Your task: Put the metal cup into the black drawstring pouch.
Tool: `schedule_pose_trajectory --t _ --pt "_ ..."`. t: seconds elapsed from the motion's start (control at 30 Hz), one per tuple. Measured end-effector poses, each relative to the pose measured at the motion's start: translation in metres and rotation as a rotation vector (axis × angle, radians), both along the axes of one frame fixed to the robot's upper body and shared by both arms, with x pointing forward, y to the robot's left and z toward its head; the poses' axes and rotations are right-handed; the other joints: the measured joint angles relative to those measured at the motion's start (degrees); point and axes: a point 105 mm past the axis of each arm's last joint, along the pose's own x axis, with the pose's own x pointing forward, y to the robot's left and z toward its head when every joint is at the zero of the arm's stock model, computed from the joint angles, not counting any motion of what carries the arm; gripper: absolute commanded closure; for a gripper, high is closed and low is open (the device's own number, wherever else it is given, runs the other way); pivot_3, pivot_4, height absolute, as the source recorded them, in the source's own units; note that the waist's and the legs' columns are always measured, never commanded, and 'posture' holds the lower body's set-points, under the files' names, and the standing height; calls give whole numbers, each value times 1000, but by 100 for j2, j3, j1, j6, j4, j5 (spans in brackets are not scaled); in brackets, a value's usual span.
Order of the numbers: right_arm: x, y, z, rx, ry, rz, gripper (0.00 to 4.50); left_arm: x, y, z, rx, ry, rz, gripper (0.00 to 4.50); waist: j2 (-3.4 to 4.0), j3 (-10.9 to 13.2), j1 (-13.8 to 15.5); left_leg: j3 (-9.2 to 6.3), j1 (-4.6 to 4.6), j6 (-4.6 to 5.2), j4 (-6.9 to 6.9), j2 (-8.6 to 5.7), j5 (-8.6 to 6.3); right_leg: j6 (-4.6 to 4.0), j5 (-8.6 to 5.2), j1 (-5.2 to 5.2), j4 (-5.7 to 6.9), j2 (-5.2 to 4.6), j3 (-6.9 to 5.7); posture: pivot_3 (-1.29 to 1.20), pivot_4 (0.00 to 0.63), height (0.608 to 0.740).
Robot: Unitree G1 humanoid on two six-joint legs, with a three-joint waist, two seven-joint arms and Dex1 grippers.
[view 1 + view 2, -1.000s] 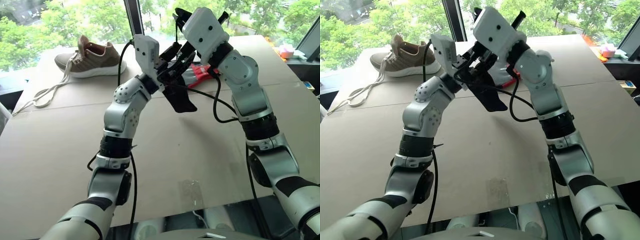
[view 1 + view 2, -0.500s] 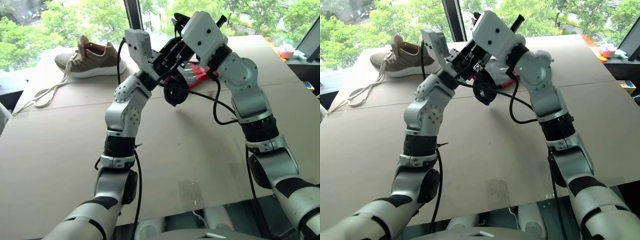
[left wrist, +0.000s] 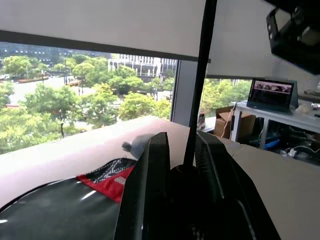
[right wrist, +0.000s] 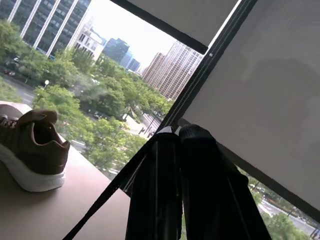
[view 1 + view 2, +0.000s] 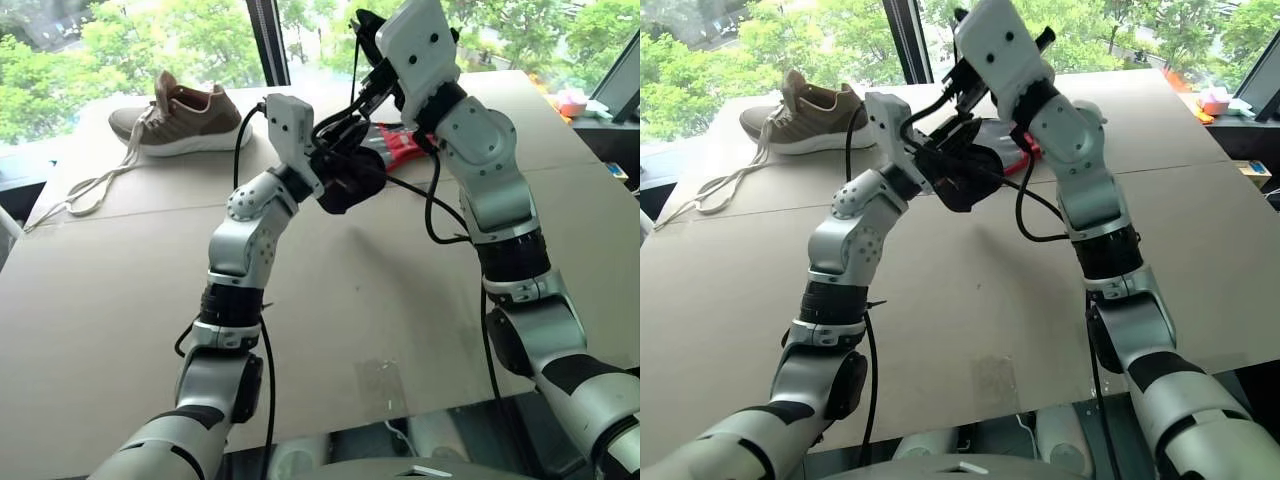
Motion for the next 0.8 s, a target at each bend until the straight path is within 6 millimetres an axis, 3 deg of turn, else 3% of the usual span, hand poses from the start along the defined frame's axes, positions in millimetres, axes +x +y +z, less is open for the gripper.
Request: schedule_pose_trajectory --t 0.13,0.33,0.67,0.7,0.77,0.8 --pt "9 -29 28 160 -14 -85 4500 1 4 -15 4 56 1 4294 0 0 16 -2 -2 0 0 -2 0 0 0 0 0 -3 -1 0 150 740" --pt "34 -49 14 317 123 -145 4500 -2 -2 -25 13 78 -38 4294 -1 -2 -18 3 -1 0 -4 0 0 0 0 -1 5 -4 5 0 150 740" --pt "47 -59 1 410 218 -211 4500 -17 -13 -33 36 74 -99 4294 0 -2 -21 0 -3 1 -5 2 0 0 0 -1 3 -4 15 0 150 740" --pt "47 -59 0 411 221 -209 4500 -17 -13 -33 35 74 -98 3494 0 -2 -21 0 -3 1 -5 2 0 0 0 -1 3 -4 15 0 150 740" --pt "47 -59 0 410 240 -190 4500 -16 -10 -37 25 101 -80 3034 0 -2 -21 2 -3 1 -4 1 0 0 0 -1 4 -4 13 0 150 740" --pt "43 -62 7 409 216 -188 4500 -15 -7 -47 29 139 -68 2567 9 -6 -19 4 -2 2 -5 1 -1 0 0 -1 6 -4 13 0 150 740"
